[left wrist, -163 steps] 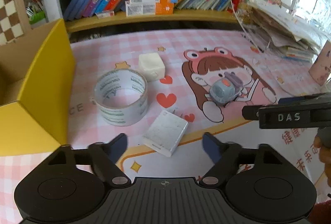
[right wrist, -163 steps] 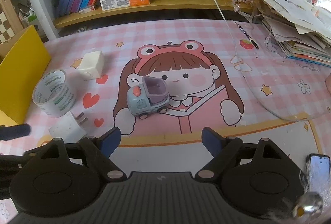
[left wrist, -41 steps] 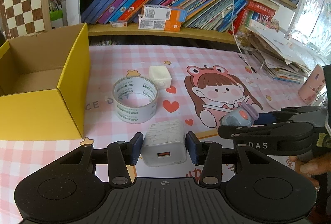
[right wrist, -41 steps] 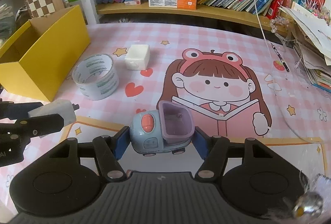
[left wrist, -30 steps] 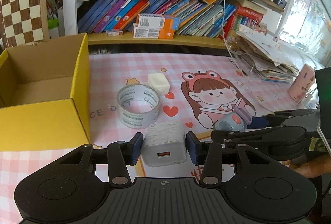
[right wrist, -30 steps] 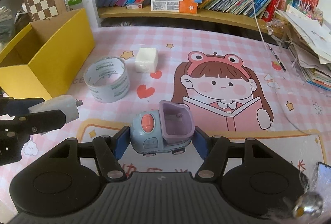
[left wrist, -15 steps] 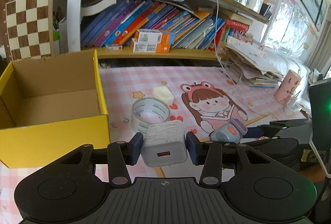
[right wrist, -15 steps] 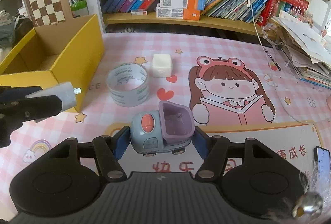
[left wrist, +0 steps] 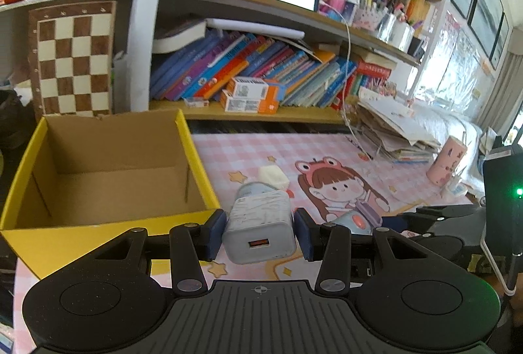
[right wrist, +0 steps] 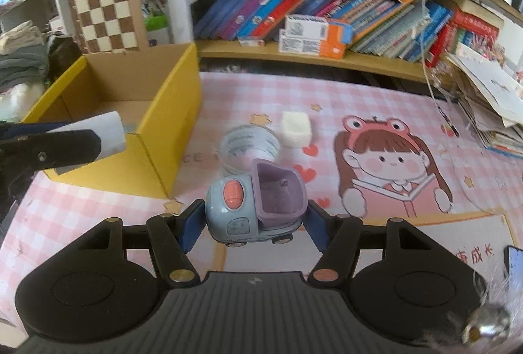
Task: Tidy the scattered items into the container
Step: 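Lift and carry charger and toy car in both tools toward yellow box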
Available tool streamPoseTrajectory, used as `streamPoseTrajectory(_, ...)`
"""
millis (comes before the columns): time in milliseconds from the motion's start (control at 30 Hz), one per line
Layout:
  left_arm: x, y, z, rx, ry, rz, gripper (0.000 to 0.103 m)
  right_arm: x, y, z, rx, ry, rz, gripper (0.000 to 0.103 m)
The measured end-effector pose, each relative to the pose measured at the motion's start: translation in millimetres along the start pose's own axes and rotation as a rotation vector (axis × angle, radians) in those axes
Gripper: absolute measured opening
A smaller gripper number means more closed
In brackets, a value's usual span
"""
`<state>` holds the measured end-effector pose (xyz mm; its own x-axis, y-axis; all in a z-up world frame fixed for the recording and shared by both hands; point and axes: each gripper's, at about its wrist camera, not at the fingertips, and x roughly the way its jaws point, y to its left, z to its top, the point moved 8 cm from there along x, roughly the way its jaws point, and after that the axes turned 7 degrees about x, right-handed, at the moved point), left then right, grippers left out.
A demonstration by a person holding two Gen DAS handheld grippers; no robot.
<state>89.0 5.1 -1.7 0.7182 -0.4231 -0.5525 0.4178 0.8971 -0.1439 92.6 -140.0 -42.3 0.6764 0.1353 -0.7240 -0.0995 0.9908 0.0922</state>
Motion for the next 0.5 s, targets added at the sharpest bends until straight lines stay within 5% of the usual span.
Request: streamPoseTrajectory(500,-33,56,14,-0.042,-0.092,0.056,0.044,-4,62,27,-0.086,-0.051,0.071,0.063)
